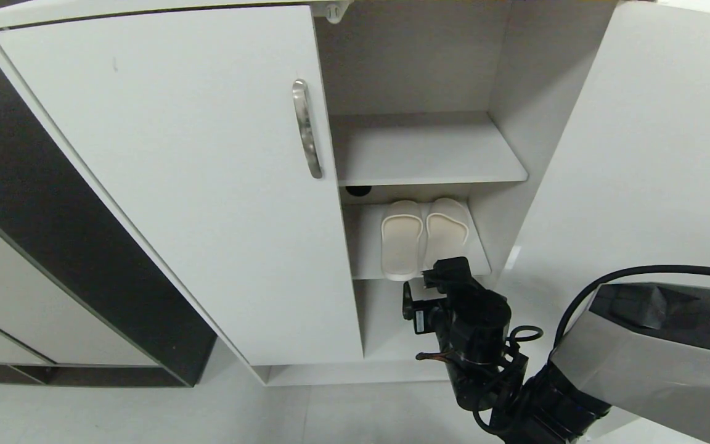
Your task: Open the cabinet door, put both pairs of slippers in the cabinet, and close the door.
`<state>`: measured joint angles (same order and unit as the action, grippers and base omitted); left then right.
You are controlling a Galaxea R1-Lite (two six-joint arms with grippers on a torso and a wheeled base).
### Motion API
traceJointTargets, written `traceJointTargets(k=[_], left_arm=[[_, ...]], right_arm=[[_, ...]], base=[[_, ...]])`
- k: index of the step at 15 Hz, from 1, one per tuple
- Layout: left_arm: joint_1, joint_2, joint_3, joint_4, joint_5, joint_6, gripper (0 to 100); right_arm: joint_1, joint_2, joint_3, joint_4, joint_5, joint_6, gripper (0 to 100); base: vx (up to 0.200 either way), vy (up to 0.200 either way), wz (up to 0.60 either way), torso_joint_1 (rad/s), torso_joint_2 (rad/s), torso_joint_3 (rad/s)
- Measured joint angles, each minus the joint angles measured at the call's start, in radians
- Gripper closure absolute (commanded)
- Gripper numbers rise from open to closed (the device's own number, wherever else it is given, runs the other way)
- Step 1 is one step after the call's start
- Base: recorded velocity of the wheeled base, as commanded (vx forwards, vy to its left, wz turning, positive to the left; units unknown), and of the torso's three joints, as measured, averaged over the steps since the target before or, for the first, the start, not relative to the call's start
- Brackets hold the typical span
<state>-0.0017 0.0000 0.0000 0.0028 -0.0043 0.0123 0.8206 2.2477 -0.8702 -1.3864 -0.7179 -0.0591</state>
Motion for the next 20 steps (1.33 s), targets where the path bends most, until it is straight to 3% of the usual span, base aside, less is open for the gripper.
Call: traceJointTargets(k=[13, 16, 20], left_arm=[[0.000, 0.000, 0.000, -0.001, 0.001, 0.001, 100], [0.000, 0.000, 0.000, -0.001, 0.001, 0.003, 100], [0.000, 0.000, 0.000, -0.001, 0.001, 0.001, 100]], right_arm=[[-0.003, -0.008, 0.017, 0.024, -0.007, -0.009, 0], [0.031, -0.072, 0.108, 0.026, 0.126, -0.018, 0], [0.049, -0.111, 0.141, 0.025, 0.149, -0.018, 0]], base=[[0.000, 0.000, 0.00, 0.001, 0.00, 0.185], [0.000, 0.000, 0.00, 0.002, 0.00, 0.017], [0.000, 0.000, 0.00, 0.000, 0.00, 0.000]])
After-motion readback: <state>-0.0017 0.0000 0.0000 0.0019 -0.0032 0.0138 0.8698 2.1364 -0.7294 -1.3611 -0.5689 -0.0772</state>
